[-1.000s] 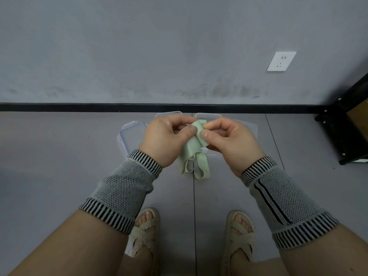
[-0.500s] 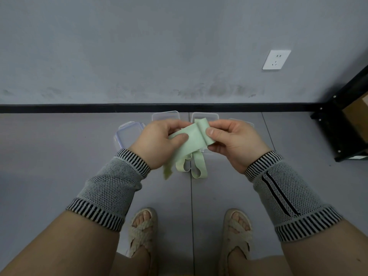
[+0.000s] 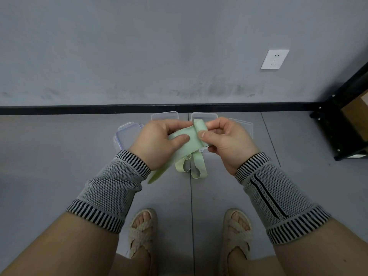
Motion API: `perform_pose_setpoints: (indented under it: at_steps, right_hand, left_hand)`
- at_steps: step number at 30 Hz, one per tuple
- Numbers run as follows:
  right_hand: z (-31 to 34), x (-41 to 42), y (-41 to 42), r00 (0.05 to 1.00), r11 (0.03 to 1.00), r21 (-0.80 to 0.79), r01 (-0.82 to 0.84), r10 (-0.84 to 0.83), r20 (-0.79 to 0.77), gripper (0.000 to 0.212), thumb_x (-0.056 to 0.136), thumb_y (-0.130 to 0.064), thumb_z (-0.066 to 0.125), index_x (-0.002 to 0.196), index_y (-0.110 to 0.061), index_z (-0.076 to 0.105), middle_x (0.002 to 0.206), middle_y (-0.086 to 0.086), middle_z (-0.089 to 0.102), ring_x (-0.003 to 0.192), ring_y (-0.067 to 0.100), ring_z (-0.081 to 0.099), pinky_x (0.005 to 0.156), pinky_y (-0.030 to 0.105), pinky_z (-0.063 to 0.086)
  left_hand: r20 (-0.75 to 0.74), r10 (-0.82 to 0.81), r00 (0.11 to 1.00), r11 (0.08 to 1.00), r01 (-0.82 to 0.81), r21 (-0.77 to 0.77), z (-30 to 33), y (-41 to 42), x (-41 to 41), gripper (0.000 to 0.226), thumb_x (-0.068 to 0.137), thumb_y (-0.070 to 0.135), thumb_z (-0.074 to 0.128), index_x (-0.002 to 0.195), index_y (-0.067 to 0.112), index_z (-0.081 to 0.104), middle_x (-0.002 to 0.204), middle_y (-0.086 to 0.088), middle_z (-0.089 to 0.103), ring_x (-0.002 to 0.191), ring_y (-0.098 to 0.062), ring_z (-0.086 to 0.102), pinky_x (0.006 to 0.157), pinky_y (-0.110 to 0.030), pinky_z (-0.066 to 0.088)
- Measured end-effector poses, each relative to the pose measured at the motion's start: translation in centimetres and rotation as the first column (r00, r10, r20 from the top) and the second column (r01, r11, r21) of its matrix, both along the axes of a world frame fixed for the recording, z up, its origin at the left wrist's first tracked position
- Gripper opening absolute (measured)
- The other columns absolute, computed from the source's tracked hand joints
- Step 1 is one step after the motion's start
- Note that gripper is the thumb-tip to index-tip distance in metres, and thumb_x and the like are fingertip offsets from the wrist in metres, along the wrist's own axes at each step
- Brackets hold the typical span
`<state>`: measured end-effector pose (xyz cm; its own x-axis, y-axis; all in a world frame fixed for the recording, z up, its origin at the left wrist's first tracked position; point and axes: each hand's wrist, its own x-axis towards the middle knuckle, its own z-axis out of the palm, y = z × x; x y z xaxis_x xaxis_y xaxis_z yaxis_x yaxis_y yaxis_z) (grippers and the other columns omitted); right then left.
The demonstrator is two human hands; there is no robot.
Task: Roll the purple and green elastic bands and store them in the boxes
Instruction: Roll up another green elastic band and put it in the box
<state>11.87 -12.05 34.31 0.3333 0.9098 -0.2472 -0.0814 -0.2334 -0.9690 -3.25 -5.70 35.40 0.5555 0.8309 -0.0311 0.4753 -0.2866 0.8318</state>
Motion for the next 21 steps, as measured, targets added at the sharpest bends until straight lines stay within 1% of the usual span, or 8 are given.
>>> perform_pose_setpoints:
  at_steps: [4, 7, 10, 12, 14, 16, 19, 21]
  right_hand:
    - [-0.2, -0.3, 0.1, 0.999, 1.0, 0.003, 0.02, -0.02, 0.025, 0.02, 0.079, -0.003, 0.07, 0.082, -0.015, 0.055, 0.073, 0.001, 0.062, 0.06, 0.008, 0.06, 0.055, 0.021, 0.043]
    - [-0.5, -0.6, 0.3, 0.998, 1.0, 0.01, 0.023, -0.023, 0.054, 0.023, 0.077, -0.003, 0.072, 0.085, -0.015, 0.054, 0.079, 0.006, 0.063, 0.066, 0.013, 0.061, 0.06, 0.026, 0.045]
    - [-0.7, -1.0, 0.3, 0.994, 0.999, 0.022, 0.027, -0.03, 0.109, 0.027, 0.074, -0.004, 0.074, 0.083, -0.019, 0.053, 0.083, 0.008, 0.064, 0.074, 0.023, 0.064, 0.071, 0.039, 0.054]
    - [-0.7, -1.3, 0.3, 0.988, 0.999, 0.039, 0.026, -0.032, 0.153, 0.028, 0.073, -0.006, 0.074, 0.081, -0.021, 0.052, 0.08, 0.005, 0.064, 0.076, 0.024, 0.065, 0.077, 0.045, 0.056]
    - [-0.7, -1.6, 0.2, 0.977, 0.997, 0.065, 0.03, -0.043, 0.207, 0.029, 0.073, -0.007, 0.075, 0.08, -0.023, 0.052, 0.078, 0.002, 0.063, 0.073, 0.021, 0.064, 0.077, 0.046, 0.056]
    - [-0.7, -1.8, 0.2, 0.968, 0.997, 0.078, 0.022, -0.041, 0.246, 0.03, 0.071, -0.009, 0.077, 0.08, -0.024, 0.052, 0.079, 0.001, 0.062, 0.069, 0.016, 0.062, 0.075, 0.043, 0.057]
    - [-0.4, -1.4, 0.1, 0.989, 0.995, 0.091, -0.037, 0.024, 0.146, 0.025, 0.073, -0.013, 0.078, 0.084, -0.023, 0.058, 0.081, 0.0, 0.066, 0.073, 0.013, 0.064, 0.075, 0.036, 0.056]
    - [-0.4, -0.8, 0.0, 0.997, 0.995, 0.07, -0.07, 0.067, 0.042, 0.018, 0.078, -0.015, 0.073, 0.091, -0.023, 0.063, 0.086, 0.003, 0.072, 0.082, 0.021, 0.069, 0.082, 0.041, 0.055]
  left_hand:
    - [0.008, 0.007, 1.0, 1.0, -0.007, 0.01, -0.1, 0.0, -0.1, 0.028, 0.086, 0.014, 0.064, 0.111, 0.026, 0.067, 0.089, 0.018, 0.066, 0.078, 0.007, 0.061, 0.074, -0.011, 0.049]
    - [0.034, 0.019, 0.999, 1.0, -0.019, 0.0, -0.2, -0.1, 0.0, 0.021, 0.088, 0.016, 0.061, 0.104, 0.028, 0.068, 0.085, 0.016, 0.067, 0.069, 0.006, 0.06, 0.067, -0.011, 0.048]
    - [0.073, 0.083, 0.994, 0.996, -0.081, -0.031, -0.2, -0.2, 0.4, 0.01, 0.088, 0.026, 0.06, 0.086, 0.032, 0.067, 0.075, 0.004, 0.069, 0.057, 0.0, 0.055, 0.056, -0.018, 0.046]
    - [0.079, 0.122, 0.989, 0.992, -0.119, -0.036, -0.4, -0.1, 0.6, 0.009, 0.085, 0.031, 0.064, 0.077, 0.03, 0.065, 0.066, 0.005, 0.065, 0.053, -0.001, 0.053, 0.053, -0.02, 0.044]
    - [0.07, 0.146, 0.987, 0.989, -0.144, -0.034, -0.5, -0.1, 0.8, 0.01, 0.083, 0.032, 0.066, 0.074, 0.028, 0.064, 0.058, 0.007, 0.06, 0.051, -0.003, 0.051, 0.052, -0.023, 0.041]
    - [0.069, 0.155, 0.985, 0.987, -0.152, -0.052, -0.4, 0.0, 0.8, 0.01, 0.084, 0.029, 0.066, 0.075, 0.026, 0.063, 0.059, 0.005, 0.06, 0.054, -0.007, 0.052, 0.054, -0.025, 0.044]
    - [0.12, 0.148, 0.982, 0.985, -0.136, -0.104, 0.0, 0.2, 0.4, 0.01, 0.086, 0.023, 0.064, 0.076, 0.022, 0.063, 0.067, -0.008, 0.066, 0.058, -0.009, 0.055, 0.058, -0.026, 0.046]
    - [0.14, 0.127, 0.982, 0.987, -0.111, -0.114, 0.2, 0.2, 0.1, 0.01, 0.087, 0.022, 0.063, 0.078, 0.019, 0.064, 0.073, -0.017, 0.067, 0.061, -0.014, 0.055, 0.06, -0.028, 0.046]
